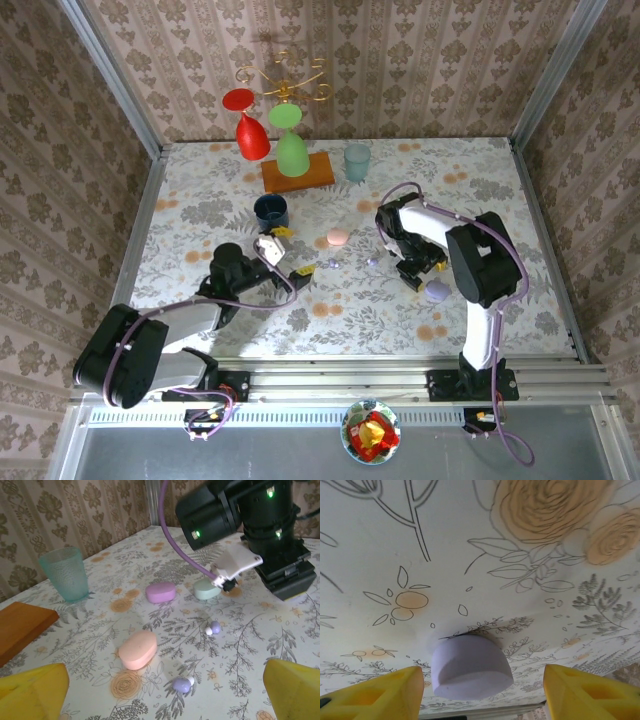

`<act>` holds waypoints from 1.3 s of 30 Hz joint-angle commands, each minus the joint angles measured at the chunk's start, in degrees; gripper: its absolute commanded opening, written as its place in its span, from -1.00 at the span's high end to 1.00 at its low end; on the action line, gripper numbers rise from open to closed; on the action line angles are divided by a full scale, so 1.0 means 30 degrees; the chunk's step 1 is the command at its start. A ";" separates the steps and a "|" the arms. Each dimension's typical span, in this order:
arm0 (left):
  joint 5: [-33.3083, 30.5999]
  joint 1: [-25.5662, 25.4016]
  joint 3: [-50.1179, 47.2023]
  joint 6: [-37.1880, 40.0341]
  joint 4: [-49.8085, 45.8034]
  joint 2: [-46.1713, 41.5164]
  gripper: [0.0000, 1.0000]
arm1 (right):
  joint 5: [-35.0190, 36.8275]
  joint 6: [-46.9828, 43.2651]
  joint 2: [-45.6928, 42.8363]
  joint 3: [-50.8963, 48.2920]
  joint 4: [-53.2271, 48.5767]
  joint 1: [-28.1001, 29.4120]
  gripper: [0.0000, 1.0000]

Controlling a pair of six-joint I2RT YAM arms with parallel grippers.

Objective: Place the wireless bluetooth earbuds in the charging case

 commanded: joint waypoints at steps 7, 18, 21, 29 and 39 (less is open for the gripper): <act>0.0707 0.0217 -0.0177 -0.0659 0.1303 -0.0169 -1.00 | 0.0547 -0.0736 0.0930 -0.0954 -0.0505 -0.0255 -0.25; 0.0696 0.0268 -0.0121 -0.0786 0.1299 -0.0052 -1.00 | -0.1136 -0.0471 -0.0109 -0.0260 -0.0026 -0.0330 0.38; 0.0547 0.0268 0.0046 -0.1214 0.1795 0.0228 -1.00 | -0.2277 0.0029 -0.1691 -0.0150 0.1190 -0.0330 0.48; -0.1247 -0.0282 0.0487 -0.2722 0.4145 0.1951 -1.00 | -0.6338 0.5548 -0.5224 -0.0245 0.6151 -0.1370 0.54; -0.5300 -0.2996 0.2546 -0.5173 0.7551 0.5239 -0.95 | -1.4669 1.7833 -1.0014 -0.5518 1.8894 -0.2924 0.52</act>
